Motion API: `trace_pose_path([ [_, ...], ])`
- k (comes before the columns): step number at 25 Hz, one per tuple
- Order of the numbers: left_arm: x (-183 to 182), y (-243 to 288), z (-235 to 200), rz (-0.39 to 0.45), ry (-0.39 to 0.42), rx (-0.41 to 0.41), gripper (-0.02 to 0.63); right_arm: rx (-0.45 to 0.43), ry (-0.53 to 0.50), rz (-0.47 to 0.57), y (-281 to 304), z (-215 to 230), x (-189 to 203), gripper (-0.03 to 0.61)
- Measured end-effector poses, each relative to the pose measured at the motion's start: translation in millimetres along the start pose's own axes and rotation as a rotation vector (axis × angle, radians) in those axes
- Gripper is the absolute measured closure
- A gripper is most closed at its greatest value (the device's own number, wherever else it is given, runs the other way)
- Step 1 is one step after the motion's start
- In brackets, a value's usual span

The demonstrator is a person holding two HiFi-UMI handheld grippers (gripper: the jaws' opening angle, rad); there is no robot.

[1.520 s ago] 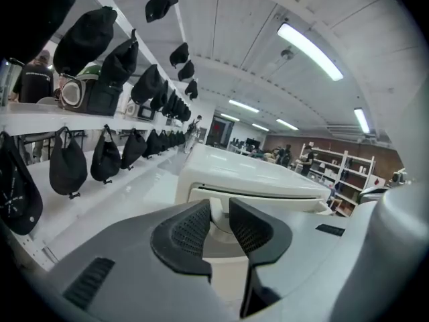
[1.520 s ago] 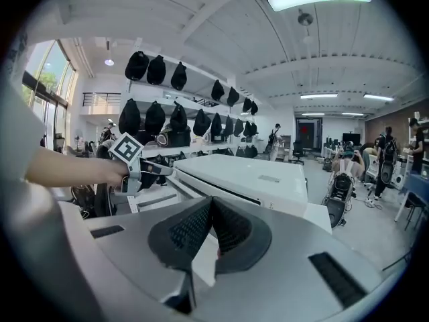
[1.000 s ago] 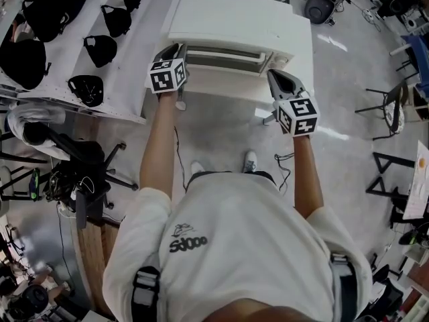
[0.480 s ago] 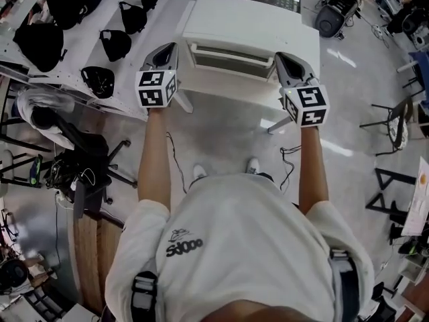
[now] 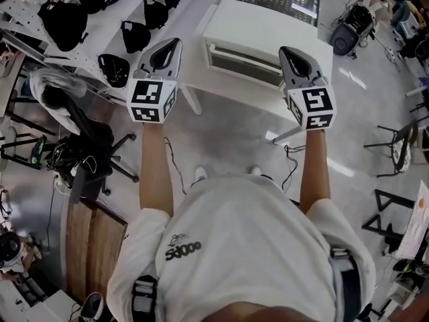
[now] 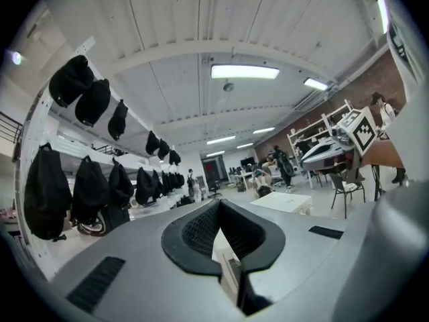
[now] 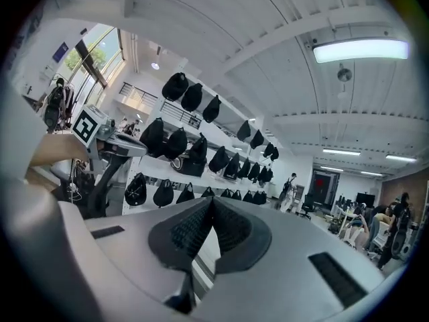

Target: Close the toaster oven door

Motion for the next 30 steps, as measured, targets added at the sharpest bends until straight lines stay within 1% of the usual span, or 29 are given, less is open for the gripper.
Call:
trace_pose_path([
  [5,-25.8,-18.6,13.0,0.04,0.056,-0.013,0.595,-0.027,-0.012,0.027,1.8,-6.2,-12.7,0.58],
  [9,-32.1,-26.3,21.8,0.056,0.074,-0.007,0.595,-0.051,-0.019,0.04,4.1,-15.7,-16.2,0.58],
  [14,-25.4,-27.9,22.6,0.042,0.063,-0.001,0.595,-0.077,-0.025,0.019,7.4,-25.3,-9.3,0.58],
  [22,-22.7,-25.4,24.5,0.04,0.037,0.013,0.595,-0.083,-0.022,-0.005,10.3,-27.7,-1.0,0.58],
  [30,-24.8,-23.0,32.9,0.044,0.049,0.042,0.595,-0.103,-0.029,-0.009,10.1,-29.5,2.5,0.58],
])
Point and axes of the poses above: the fingertips, and each gripper's own axes: y forward along the fingers, z to its right, x out of its underside, the point moved 5 cm from there along -y, backward along the fingers, and after that the axes turned 14 degrees about z, right-handed, at the moved point
